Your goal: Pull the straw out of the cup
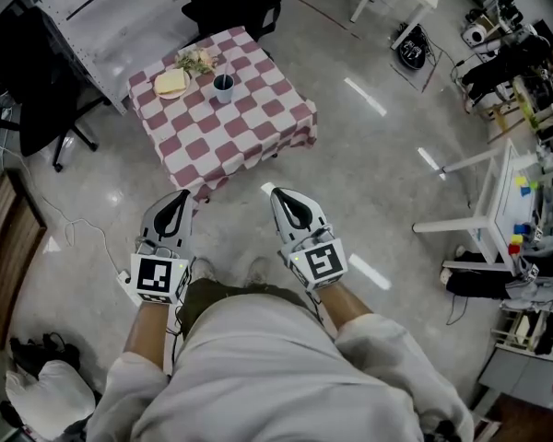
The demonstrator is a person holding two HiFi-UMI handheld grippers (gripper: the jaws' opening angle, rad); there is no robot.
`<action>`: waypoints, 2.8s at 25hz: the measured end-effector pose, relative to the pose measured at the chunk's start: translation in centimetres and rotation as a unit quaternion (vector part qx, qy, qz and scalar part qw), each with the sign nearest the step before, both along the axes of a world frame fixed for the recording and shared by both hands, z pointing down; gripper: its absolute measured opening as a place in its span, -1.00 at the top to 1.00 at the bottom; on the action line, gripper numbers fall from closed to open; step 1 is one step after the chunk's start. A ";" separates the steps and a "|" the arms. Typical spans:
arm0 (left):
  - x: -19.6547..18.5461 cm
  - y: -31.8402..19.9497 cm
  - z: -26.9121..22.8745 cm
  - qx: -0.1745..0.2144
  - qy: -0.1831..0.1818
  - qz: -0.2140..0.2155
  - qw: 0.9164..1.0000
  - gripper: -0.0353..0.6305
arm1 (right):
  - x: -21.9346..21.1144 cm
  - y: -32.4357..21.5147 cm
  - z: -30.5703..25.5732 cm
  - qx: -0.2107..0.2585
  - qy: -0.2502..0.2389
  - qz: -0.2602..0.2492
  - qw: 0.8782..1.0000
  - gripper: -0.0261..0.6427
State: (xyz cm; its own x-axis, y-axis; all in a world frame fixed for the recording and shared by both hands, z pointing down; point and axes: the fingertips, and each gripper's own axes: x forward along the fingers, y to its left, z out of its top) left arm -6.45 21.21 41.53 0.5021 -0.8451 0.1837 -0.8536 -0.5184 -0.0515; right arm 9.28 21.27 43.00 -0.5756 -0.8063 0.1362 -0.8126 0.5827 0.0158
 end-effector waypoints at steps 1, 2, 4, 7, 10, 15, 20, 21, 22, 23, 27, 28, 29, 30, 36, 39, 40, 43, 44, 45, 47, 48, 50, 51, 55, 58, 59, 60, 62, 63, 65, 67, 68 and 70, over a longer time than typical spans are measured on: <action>0.1 0.0 0.0 -0.001 0.000 0.000 1.000 0.88 | 0.1 0.0 0.0 0.000 0.000 0.000 1.000 0.91; 0.1 0.0 0.0 -0.001 0.000 -0.001 1.000 0.88 | 0.2 0.1 0.0 0.000 -0.002 0.000 1.000 0.91; 0.2 0.0 0.1 -0.002 -0.001 -0.001 1.000 0.88 | 0.2 0.1 0.0 0.001 -0.005 -0.002 1.000 0.91; 0.4 -0.1 0.1 -0.002 -0.002 -0.004 1.000 0.88 | 0.3 0.0 0.1 0.003 -0.007 -0.007 1.000 0.91; 0.7 0.0 0.0 0.000 -0.004 -0.010 1.000 0.88 | 0.6 0.1 0.0 0.004 -0.005 -0.013 1.000 0.91; 1.3 0.5 -0.2 0.003 -0.007 -0.025 1.000 0.88 | 1.3 0.2 -0.2 0.012 -0.007 -0.028 1.000 0.91; 2.0 1.2 -0.1 0.004 -0.011 -0.031 0.999 0.88 | 1.8 0.2 -0.3 0.017 -0.008 -0.041 0.999 0.91; 2.0 1.2 -0.1 0.004 -0.012 -0.031 0.999 0.88 | 1.9 0.1 -0.3 0.017 -0.008 -0.042 0.999 0.91; 2.1 1.1 -0.1 0.004 -0.013 -0.031 0.999 0.88 | 1.9 0.0 -0.3 0.016 -0.008 -0.042 0.999 0.91; 2.1 0.9 -0.2 0.004 -0.013 -0.030 0.999 0.88 | 1.9 -0.2 -0.2 0.015 -0.008 -0.042 0.999 0.91; 1.7 -0.8 -0.4 0.007 -0.010 -0.026 1.000 0.88 | 1.4 -1.5 -0.1 0.012 -0.001 -0.039 0.999 0.91; 1.6 -1.4 -0.3 0.006 -0.010 -0.024 1.000 0.88 | 1.2 -1.9 -0.2 0.013 0.001 -0.038 0.999 0.91; 1.4 -1.9 -0.1 0.004 -0.009 -0.021 1.000 0.88 | 1.0 -2.4 -0.2 0.014 0.003 -0.037 0.999 0.91; 1.2 -2.5 0.1 0.002 -0.008 -0.019 1.000 0.88 | 0.8 -2.9 -0.2 0.015 0.004 -0.034 0.999 0.91; 0.3 -7.0 0.0 0.010 0.003 0.001 1.000 0.88 | -0.2 -6.4 -0.4 0.018 0.011 -0.016 1.000 0.91; -0.5 -9.8 0.2 0.009 0.008 0.011 1.000 0.88 | -0.8 -8.9 -0.2 0.014 0.016 -0.002 1.000 0.91; -0.8 -10.7 0.3 0.008 0.009 0.015 1.000 0.88 | -1.1 -9.8 -0.1 0.013 0.017 0.002 1.000 0.91; -1.8 -13.4 0.6 0.003 0.012 0.025 1.000 0.88 | -2.2 -12.4 -0.3 0.014 0.020 0.010 1.000 0.91; -2.2 -14.4 0.6 0.002 0.013 0.030 0.999 0.88 | -2.7 -13.3 -0.3 0.014 0.021 0.014 1.000 0.91; -2.6 -15.4 0.7 0.001 0.013 0.035 0.999 0.88 | -3.2 -14.3 -0.4 0.014 0.021 0.018 1.000 0.91; -3.3 -17.2 0.7 0.000 0.014 0.045 0.999 0.88 | -4.1 -16.1 -0.4 0.014 0.023 0.026 0.999 0.91; -3.7 -18.0 0.7 -0.001 0.014 0.049 0.999 0.88 | -4.6 -16.9 -0.4 0.014 0.024 0.029 0.999 0.91; -4.4 -19.3 0.6 -0.004 0.017 0.056 0.998 0.88 | -5.3 -18.3 -0.4 0.011 0.026 0.036 0.999 0.91; -4.7 -19.8 0.6 -0.006 0.017 0.061 0.998 0.88 | -5.6 -18.9 -0.4 0.009 0.027 0.040 0.999 0.91; -5.6 -21.8 0.5 -0.008 0.017 0.070 0.997 0.88 | -6.6 -21.0 -0.4 0.007 0.023 0.051 0.998 0.91; -6.1 -22.9 0.7 -0.012 0.020 0.067 0.998 0.88 | -7.2 -22.3 -0.2 0.002 0.022 0.048 0.999 0.91; -6.1 -23.2 0.7 -0.012 0.020 0.064 0.998 0.88 | -7.3 -22.7 0.0 0.001 0.022 0.044 0.999 0.91; -6.1 -23.6 0.7 -0.011 0.020 0.061 0.998 0.88 | -7.3 -23.2 0.2 0.001 0.022 0.040 0.999 0.91; -6.1 -24.3 0.9 -0.009 0.018 0.053 0.998 0.88 | -7.4 -24.2 0.5 0.001 0.024 0.028 0.999 0.91; -6.2 -24.6 1.0 -0.008 0.017 0.048 0.999 0.88 | -7.4 -24.7 0.7 0.001 0.022 0.022 1.000 0.91; -6.2 -25.0 1.1 -0.007 0.016 0.034 0.999 0.88 | -7.3 -25.5 1.1 -0.001 0.021 0.009 1.000 0.91; -6.1 -25.2 0.9 -0.011 0.016 0.018 1.000 0.88 | -7.2 -26.1 1.3 -0.002 0.021 -0.006 1.000 0.91; -5.9 -25.2 0.9 -0.013 0.016 0.012 1.000 0.88 | -7.1 -26.4 1.3 -0.003 0.019 -0.013 1.000 0.91; -5.8 -25.4 1.1 -0.018 0.014 0.002 1.000 0.88 | -6.9 -27.0 1.4 -0.003 0.016 -0.026 1.000 0.91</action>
State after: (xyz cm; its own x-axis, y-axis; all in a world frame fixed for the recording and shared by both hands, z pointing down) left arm -12.27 -4.21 42.65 0.5102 -0.8367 0.1990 -0.8528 -0.5222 -0.0089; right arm 2.38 -5.74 44.38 -0.6116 -0.7750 0.1594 -0.7806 0.6239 0.0381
